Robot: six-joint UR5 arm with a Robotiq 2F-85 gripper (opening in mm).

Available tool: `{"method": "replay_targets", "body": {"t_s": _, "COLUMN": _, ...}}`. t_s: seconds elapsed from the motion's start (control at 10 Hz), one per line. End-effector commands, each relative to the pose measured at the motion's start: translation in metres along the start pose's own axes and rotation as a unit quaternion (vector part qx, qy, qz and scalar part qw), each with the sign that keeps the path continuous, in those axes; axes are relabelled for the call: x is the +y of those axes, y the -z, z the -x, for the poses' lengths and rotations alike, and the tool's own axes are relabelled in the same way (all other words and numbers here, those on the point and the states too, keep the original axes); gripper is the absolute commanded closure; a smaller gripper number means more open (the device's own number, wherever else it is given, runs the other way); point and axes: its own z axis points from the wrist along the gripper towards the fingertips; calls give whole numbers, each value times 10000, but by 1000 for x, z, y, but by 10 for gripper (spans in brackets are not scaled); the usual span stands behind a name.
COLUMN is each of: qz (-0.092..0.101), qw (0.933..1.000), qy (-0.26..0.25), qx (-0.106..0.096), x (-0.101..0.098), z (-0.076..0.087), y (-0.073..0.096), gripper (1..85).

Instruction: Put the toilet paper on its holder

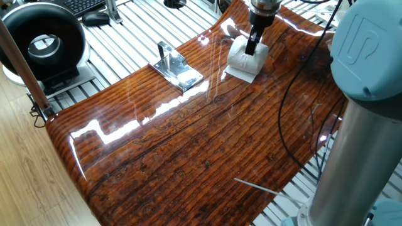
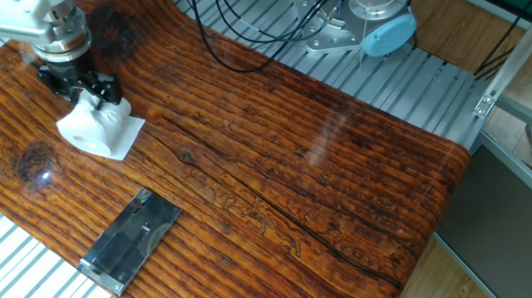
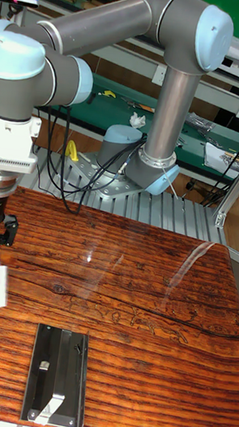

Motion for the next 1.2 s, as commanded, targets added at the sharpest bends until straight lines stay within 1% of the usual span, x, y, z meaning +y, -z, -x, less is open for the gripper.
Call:
{"method": "replay_targets", "body": {"t_s": 0.0, "qz": 32, "qw": 9986, "qy": -499, "qx": -146, "x": -1, "z": 5, "y": 1, "gripper": 597}}
{"method": "replay_targets", "body": {"t_s": 0.1, "qz": 27, "qw": 9961, "qy": -825, "qx": -308, "x": 6, "z": 18, "y": 1, "gripper": 797}}
{"method": "replay_targets", "body": {"t_s": 0.2, "qz": -9, "qw": 9954, "qy": -905, "qx": -303, "x": 6, "z": 21, "y": 3, "gripper": 843}}
{"method": "replay_targets", "body": {"t_s": 0.4, "qz": -187, "qw": 9950, "qy": -952, "qx": -216, "x": 0, "z": 18, "y": 9, "gripper": 847}}
{"method": "replay_targets", "body": {"t_s": 0.5, "qz": -229, "qw": 9947, "qy": -985, "qx": -202, "x": 0, "z": 18, "y": 11, "gripper": 847}}
{"method": "replay_targets", "body": {"t_s": 0.6, "qz": -341, "qw": 9941, "qy": -1018, "qx": -132, "x": -4, "z": 16, "y": 16, "gripper": 847}}
{"method": "replay_targets", "body": {"t_s": 0.7, "qz": -350, "qw": 9938, "qy": -1047, "qx": -90, "x": -3, "z": 15, "y": 18, "gripper": 847}}
{"method": "replay_targets", "body": {"t_s": 0.8, "qz": -257, "qw": 9950, "qy": -958, "qx": 93, "x": 4, "z": 7, "y": 19, "gripper": 830}}
{"method": "replay_targets", "body": {"t_s": 0.9, "qz": -114, "qw": 9974, "qy": -627, "qx": 338, "x": 11, "z": -6, "y": 20, "gripper": 550}}
{"method": "replay_targets", "body": {"t_s": 1.0, "qz": -1, "qw": 9982, "qy": -419, "qx": 439, "x": 17, "z": -10, "y": 21, "gripper": 377}}
{"method": "replay_targets", "body": {"t_s": 1.1, "qz": 112, "qw": 9980, "qy": -309, "qx": 536, "x": 23, "z": -14, "y": 24, "gripper": 253}}
